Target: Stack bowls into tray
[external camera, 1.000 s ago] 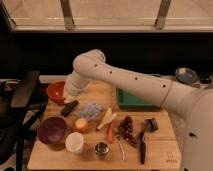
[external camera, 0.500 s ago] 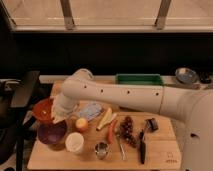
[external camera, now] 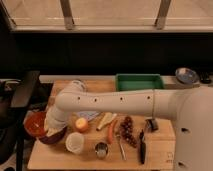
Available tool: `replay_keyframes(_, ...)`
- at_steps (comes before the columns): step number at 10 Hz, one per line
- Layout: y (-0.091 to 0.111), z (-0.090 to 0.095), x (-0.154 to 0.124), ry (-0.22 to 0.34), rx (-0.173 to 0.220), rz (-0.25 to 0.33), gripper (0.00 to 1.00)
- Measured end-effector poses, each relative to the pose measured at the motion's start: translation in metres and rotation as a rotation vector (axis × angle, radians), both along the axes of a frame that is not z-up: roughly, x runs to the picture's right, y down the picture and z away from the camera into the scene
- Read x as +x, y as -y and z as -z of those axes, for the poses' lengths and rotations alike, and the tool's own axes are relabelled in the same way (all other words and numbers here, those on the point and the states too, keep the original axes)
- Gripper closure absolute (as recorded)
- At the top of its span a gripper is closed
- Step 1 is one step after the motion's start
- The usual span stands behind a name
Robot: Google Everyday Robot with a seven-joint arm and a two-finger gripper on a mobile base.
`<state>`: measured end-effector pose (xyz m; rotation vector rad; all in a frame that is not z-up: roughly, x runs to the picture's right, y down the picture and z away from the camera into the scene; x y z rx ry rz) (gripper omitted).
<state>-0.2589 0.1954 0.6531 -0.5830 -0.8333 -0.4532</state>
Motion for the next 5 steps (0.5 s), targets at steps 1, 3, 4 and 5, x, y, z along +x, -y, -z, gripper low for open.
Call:
replay_keyframes(1, -0.006, -0.003, 0.000, -0.005, -0.012, 0.002, 0.88)
replay_keyframes(3, -0.014, -0.009, 0.002, -0.019, -0.038, 0.000, 0.69)
replay_keyframes(4, -0.020, -0.014, 0.004, -0.031, -0.055, -0.004, 0.57)
replay_keyframes(5, -0.024, -0.019, 0.006, -0.041, -0.067, -0.007, 0.48)
